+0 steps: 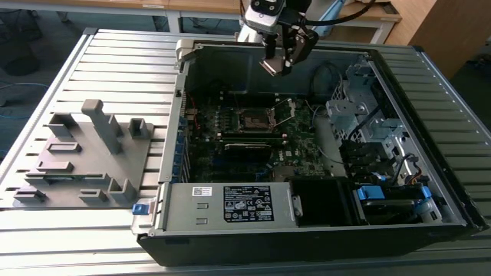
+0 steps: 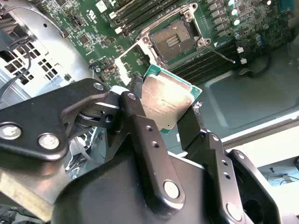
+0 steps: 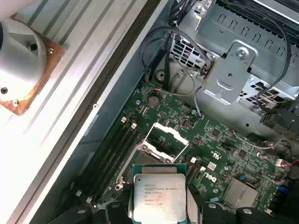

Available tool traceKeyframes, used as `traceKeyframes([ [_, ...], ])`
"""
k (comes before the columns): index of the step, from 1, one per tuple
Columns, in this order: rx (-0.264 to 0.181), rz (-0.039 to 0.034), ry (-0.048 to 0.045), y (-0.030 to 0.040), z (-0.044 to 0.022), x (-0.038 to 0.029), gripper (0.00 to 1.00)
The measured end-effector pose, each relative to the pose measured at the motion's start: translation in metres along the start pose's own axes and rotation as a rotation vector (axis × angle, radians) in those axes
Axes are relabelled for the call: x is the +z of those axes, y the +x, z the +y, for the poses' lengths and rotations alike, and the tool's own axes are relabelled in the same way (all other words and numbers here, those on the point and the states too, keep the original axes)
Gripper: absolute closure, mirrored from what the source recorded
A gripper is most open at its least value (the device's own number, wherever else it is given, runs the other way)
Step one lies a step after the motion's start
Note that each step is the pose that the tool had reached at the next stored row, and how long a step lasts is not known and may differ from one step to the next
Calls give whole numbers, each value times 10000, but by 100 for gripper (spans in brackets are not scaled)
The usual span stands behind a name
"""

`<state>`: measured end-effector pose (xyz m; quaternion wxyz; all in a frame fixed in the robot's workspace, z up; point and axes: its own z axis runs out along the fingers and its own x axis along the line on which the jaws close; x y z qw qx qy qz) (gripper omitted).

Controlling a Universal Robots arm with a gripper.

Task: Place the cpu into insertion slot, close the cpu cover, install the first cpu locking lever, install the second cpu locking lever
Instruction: 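Place the cpu into insertion slot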

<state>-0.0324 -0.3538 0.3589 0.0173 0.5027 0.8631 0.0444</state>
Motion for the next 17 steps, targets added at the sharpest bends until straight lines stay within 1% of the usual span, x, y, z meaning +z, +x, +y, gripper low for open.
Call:
traceKeyframes([
  [17, 0, 0, -1, 3, 17, -180, 46],
])
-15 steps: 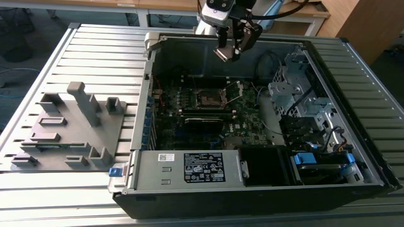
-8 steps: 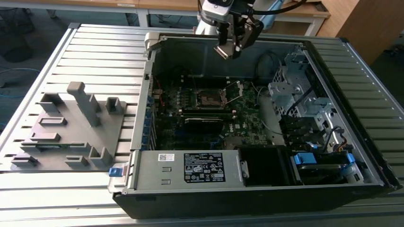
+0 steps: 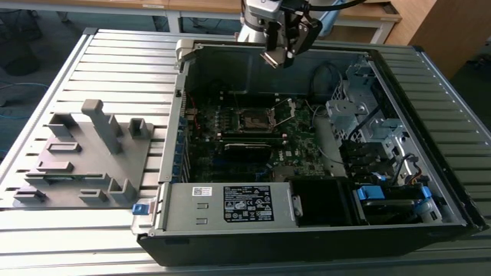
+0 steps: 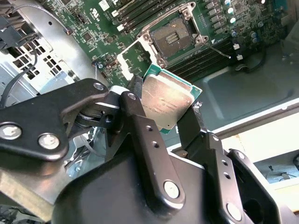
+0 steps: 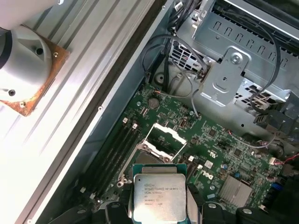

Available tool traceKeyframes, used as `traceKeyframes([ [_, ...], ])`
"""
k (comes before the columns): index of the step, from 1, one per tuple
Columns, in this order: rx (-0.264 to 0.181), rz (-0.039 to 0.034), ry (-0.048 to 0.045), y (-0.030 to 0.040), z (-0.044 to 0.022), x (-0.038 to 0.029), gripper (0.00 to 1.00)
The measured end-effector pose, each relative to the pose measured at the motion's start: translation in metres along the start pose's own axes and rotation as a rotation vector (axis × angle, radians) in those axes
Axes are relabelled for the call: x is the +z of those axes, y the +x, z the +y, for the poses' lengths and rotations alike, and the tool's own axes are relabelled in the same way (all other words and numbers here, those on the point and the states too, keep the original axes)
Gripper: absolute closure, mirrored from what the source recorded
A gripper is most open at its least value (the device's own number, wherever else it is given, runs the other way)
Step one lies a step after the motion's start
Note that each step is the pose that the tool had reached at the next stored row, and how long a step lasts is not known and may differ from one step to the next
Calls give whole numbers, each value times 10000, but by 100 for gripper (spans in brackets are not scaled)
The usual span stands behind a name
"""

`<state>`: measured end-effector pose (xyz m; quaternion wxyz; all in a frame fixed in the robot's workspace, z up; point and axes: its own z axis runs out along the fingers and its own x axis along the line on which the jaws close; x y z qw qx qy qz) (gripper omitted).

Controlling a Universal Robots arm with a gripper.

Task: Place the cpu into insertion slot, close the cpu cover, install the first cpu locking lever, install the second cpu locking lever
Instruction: 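Place the cpu into insertion slot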

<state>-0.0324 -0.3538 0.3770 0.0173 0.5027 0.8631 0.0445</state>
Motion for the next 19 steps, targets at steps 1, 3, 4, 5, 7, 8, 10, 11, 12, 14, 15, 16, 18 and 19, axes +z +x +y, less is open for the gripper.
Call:
traceKeyframes([
  [1, 0, 0, 0, 0, 1, -10, 46],
  [3, 0, -1, 1, 1, 3, -32, 46],
  [4, 1, -1, 0, 1, 4, -42, 46],
  [5, 0, 0, 0, 1, 5, -53, 46],
  [7, 0, 2, -3, 1, 6, -58, 46],
  [8, 0, 0, 0, 1, 6, -56, 46],
  [10, 0, -2, 1, 1, 5, -56, 46],
  [11, 0, -1, 2, 1, 5, -56, 46],
  [12, 0, -1, 2, 1, 5, -56, 46],
  [14, 0, -1, 1, 1, 5, -56, 46],
  [15, 0, -1, 1, 1, 5, -55, 46],
  [16, 4, -1, 1, 1, 5, -55, 46],
  [18, 165, -14, -5, 1, 6, -50, 46],
  [19, 304, -28, -6, 0, 5, -48, 46],
])
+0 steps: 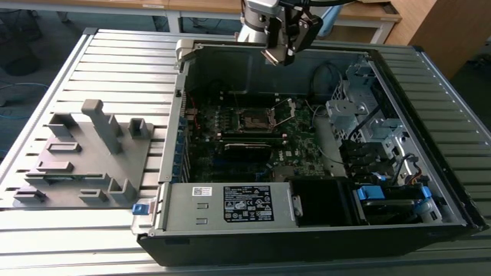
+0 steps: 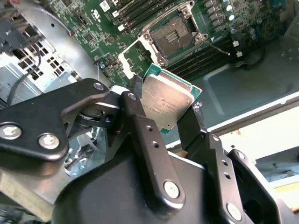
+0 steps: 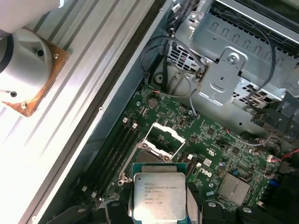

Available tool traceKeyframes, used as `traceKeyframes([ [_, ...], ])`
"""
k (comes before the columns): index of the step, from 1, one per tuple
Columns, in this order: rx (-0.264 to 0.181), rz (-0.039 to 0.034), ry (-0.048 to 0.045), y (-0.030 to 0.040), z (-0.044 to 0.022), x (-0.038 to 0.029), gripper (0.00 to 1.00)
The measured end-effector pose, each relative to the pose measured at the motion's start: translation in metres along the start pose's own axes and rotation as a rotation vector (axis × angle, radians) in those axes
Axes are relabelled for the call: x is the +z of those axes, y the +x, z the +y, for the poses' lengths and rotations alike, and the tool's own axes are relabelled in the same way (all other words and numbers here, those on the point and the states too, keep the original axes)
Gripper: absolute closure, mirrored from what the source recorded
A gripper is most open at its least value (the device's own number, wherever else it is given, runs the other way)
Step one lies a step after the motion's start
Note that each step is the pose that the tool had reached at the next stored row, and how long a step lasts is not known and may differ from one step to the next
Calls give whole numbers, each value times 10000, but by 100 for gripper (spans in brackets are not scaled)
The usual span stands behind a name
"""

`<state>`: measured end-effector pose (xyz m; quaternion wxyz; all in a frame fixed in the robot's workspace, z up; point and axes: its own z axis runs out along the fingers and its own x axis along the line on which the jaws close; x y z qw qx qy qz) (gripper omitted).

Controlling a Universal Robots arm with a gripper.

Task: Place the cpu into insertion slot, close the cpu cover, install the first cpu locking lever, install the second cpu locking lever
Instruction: 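Place the cpu into insertion slot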

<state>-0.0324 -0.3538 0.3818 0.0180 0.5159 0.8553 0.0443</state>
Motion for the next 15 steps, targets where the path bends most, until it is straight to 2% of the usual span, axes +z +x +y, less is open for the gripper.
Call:
traceKeyframes([
  [15, 2257, -215, -31, 0, -3, 28, 46],
])
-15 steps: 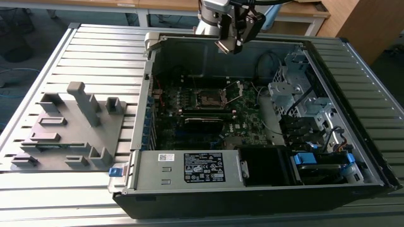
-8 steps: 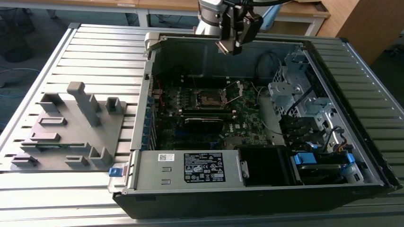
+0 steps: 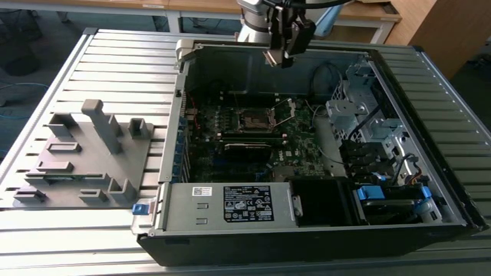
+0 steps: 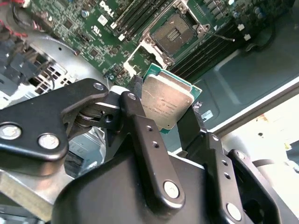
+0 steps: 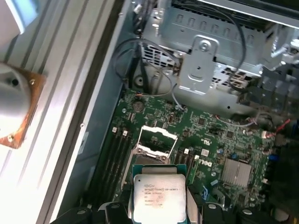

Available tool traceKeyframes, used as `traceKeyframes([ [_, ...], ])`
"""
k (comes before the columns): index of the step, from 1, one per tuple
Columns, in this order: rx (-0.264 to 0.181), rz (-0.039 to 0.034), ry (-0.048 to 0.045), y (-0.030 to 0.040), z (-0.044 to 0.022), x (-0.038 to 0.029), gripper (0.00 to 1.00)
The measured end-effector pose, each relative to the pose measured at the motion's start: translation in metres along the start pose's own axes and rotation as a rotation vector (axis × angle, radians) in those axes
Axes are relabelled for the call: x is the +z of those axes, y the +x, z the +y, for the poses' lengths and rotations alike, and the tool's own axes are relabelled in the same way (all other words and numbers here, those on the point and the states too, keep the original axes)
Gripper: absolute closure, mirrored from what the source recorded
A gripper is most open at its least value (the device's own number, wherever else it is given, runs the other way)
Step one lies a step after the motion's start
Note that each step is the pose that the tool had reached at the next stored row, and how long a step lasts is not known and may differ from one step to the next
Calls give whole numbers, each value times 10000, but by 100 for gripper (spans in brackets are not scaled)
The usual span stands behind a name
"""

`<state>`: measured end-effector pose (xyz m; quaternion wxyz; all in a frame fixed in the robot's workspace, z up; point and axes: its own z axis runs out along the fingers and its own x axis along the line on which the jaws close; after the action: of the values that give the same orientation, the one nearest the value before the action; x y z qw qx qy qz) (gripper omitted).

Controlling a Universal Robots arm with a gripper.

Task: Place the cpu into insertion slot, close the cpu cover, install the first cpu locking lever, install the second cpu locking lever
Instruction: 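Place the cpu into insertion slot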

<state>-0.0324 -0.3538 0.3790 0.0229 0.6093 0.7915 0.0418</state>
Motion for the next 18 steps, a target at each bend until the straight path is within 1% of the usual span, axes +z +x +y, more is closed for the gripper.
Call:
traceKeyframes([
  [14, 1486, -140, -22, 0, -1, 13, 46],
  [18, 1528, -144, -22, 0, -1, 13, 46],
])
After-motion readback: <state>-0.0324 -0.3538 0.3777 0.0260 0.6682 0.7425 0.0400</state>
